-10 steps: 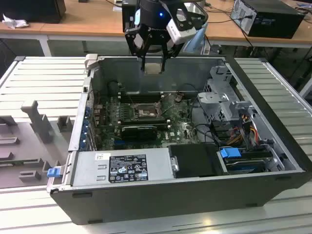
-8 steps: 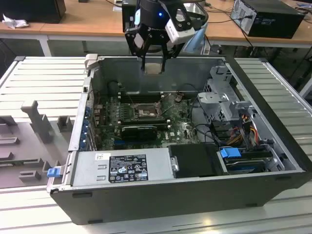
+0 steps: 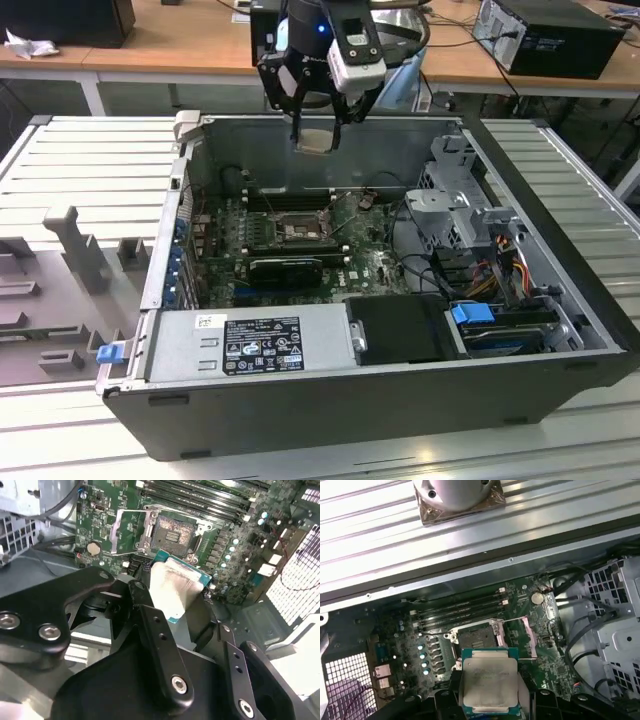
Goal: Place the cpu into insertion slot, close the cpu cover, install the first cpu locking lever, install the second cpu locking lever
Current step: 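Place the cpu into insertion slot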
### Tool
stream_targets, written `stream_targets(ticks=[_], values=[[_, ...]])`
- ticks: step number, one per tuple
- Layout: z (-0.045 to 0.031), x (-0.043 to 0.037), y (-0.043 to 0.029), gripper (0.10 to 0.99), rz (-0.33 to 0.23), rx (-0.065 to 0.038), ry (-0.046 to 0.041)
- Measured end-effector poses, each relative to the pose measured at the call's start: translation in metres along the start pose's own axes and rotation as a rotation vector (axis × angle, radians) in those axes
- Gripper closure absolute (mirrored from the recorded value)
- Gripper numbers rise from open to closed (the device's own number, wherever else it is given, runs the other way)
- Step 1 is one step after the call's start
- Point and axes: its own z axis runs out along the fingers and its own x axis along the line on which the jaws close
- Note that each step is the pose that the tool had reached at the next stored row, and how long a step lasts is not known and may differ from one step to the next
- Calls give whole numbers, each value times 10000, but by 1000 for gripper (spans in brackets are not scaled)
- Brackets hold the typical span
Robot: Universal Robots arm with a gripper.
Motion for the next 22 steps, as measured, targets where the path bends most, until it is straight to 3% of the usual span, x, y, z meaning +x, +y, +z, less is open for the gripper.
stream_targets(ticks=[4,6,10,13,22], values=[[0,0,0,561,849,19,-85],[0,0,0,561,1667,29,-164],[0,0,0,561,2207,54,-223],[0,0,0,561,2952,58,-291],[1,0,0,561,4040,65,-394]])
